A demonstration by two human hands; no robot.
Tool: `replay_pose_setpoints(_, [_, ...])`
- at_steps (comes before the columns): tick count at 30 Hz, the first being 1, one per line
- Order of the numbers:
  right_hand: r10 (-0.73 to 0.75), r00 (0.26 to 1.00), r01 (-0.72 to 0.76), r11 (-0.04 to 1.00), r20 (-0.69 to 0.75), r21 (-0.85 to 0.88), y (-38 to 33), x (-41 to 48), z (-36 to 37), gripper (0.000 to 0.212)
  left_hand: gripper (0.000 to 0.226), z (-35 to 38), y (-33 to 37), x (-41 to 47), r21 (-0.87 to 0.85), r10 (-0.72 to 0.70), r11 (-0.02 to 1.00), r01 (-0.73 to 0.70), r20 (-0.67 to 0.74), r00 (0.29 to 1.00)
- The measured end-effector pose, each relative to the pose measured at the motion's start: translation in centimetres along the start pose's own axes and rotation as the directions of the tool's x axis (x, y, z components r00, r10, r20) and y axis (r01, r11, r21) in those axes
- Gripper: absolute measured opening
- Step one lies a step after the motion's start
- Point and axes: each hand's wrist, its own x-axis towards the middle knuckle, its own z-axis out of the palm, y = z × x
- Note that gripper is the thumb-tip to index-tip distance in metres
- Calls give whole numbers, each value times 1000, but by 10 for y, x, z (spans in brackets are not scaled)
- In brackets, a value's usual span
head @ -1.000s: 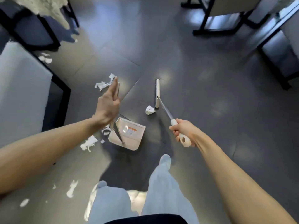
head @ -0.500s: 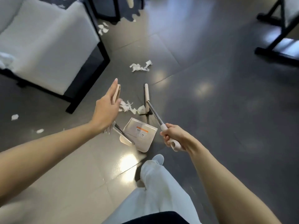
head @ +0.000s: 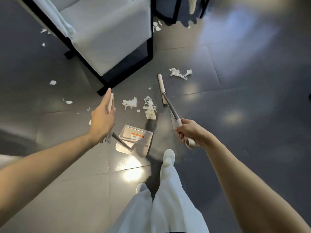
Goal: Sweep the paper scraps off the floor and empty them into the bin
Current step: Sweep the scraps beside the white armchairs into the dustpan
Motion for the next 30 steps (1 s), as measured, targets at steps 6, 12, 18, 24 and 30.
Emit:
replay_pose_setpoints(6, [97, 993, -81, 972, 64, -220, -45, 68, -31, 7, 66, 27, 8, 48, 19, -15, 1000, 15, -2, 1000])
replay_pose_setpoints(12, [318, 934, -303, 947, 163, -108, -68, 109, -55, 7, 64, 54, 25, 87, -49, -46, 998, 45, -30, 998])
replay_pose_setpoints(18, [347, 938, -325, 885, 6, -334, -85, 118, -61, 15, 63, 79, 42, 98, 23, -4, 1000, 6, -58, 998])
replay_pose_setpoints(24, [284, 957, -272, 784, -67, -559, -85, 109, -55, 25, 61, 68, 39, 103, 27, -18, 999, 20, -62, 998])
replay_pose_setpoints(30, [281, 959, -236, 744, -27, -625, -60, 73, -52, 22, 63, 65, 33, 97, -9, 10, 1000, -11, -56, 998])
